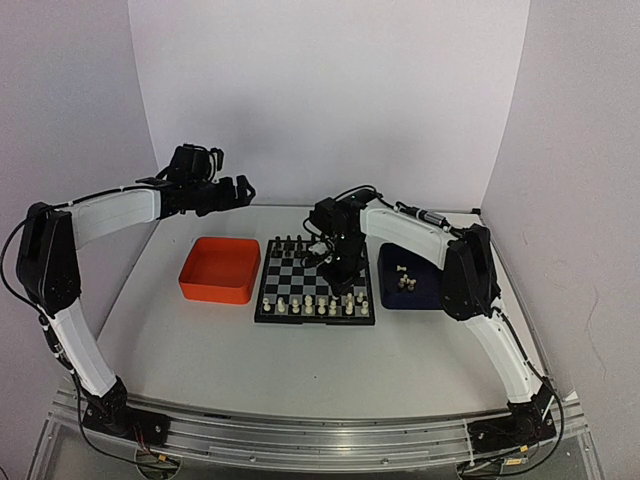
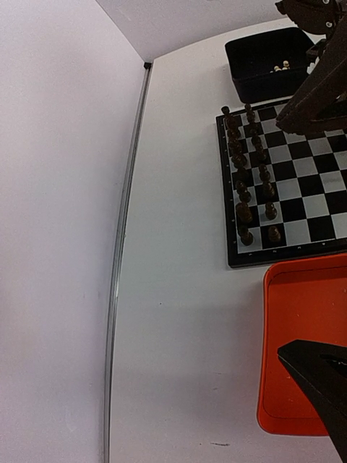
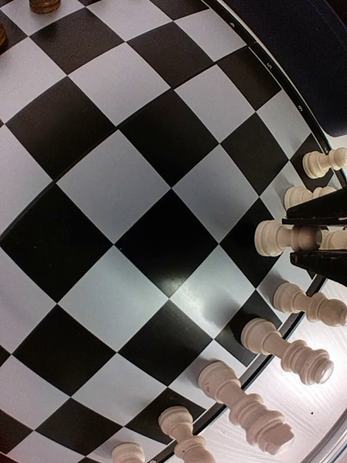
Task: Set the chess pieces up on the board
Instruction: Place the chess piece on the chessboard.
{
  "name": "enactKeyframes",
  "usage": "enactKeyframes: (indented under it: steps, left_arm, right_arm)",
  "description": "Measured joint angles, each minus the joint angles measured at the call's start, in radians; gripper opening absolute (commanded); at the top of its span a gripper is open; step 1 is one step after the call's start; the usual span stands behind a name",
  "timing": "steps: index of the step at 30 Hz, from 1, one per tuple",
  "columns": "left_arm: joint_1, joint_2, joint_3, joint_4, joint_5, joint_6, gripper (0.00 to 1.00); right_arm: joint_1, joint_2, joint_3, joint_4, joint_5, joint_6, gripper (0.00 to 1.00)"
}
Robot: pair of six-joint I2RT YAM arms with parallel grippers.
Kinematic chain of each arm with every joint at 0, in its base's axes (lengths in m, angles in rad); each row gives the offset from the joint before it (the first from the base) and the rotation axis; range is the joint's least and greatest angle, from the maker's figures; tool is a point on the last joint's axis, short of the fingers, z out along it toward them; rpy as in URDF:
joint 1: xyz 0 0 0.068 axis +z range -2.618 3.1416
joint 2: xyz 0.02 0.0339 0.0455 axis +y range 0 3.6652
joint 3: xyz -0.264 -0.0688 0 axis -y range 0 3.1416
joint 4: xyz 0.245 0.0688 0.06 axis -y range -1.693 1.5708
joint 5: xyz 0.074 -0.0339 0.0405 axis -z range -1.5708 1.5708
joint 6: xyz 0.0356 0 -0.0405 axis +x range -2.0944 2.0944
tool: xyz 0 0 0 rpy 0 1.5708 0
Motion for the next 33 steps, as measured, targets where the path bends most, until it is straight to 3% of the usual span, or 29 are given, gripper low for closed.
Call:
enactKeyframes:
  steps: [12, 33]
  left_arm:
    - [0.0, -0.002, -0.005, 0.0, 0.0, 0.0, 1.0]
    - [0.0, -0.006, -0.011, 0.0, 0.001, 0.0, 1.0]
  right_arm:
    - [0.0, 0.004, -0.006, -0.003, -0.004, 0.007, 0.03]
    - [0.0, 0.006, -0.006, -0.003, -0.012, 0.014, 0.2]
